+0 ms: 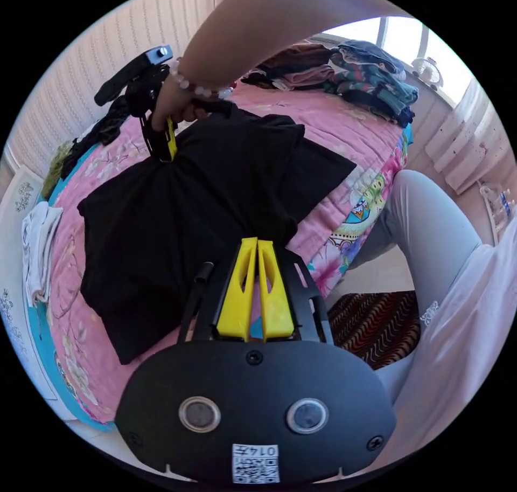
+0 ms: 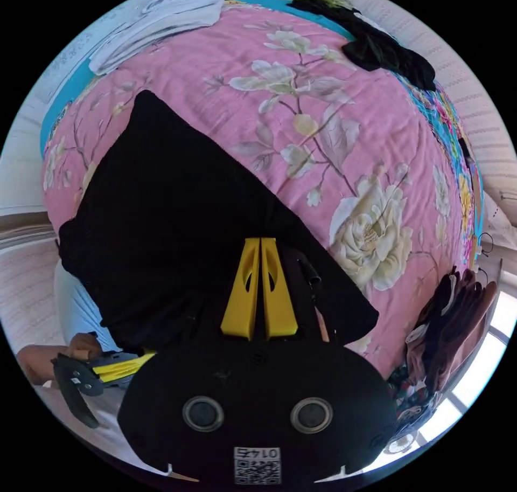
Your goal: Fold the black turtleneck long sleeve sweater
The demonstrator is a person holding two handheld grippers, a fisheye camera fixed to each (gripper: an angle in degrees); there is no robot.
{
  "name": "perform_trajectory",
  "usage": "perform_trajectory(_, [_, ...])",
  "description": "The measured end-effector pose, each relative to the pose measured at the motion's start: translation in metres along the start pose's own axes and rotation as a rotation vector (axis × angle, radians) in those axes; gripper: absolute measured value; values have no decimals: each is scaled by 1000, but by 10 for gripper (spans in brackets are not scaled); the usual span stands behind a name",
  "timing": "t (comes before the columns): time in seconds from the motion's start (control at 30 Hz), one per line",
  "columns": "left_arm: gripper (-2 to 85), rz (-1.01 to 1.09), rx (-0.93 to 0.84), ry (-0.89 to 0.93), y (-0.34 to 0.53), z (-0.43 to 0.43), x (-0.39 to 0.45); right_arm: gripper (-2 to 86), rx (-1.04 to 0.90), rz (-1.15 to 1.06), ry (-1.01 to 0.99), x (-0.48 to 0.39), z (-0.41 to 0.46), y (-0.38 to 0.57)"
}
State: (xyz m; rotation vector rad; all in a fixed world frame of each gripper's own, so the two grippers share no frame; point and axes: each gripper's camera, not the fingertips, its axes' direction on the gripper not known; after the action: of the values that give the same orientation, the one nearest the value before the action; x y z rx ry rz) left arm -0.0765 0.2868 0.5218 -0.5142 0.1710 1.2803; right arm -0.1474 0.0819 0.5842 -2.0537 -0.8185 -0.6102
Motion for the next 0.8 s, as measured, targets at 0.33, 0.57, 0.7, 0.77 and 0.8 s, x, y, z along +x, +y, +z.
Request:
perform_trajectory(0.33, [114,114,253,49,-25,-31,64,32,266,380,-156,54,21,261])
perform_trajectory(0.57, [179,158,151,55,-65,-18,97,58,242,541,-350,69,84,344])
perform_trajectory(0.7, [184,213,119,7,-82,-15,105,24,222,558,-480,96,106,347])
perform_trajectory(0.77, [188,225,112,7,-90,-17,107,11,281,533,-574,110,106,356])
perform_trajectory(0.8, [192,225,113,5,-92,-17,107,9,314,528,-586,113,104,359])
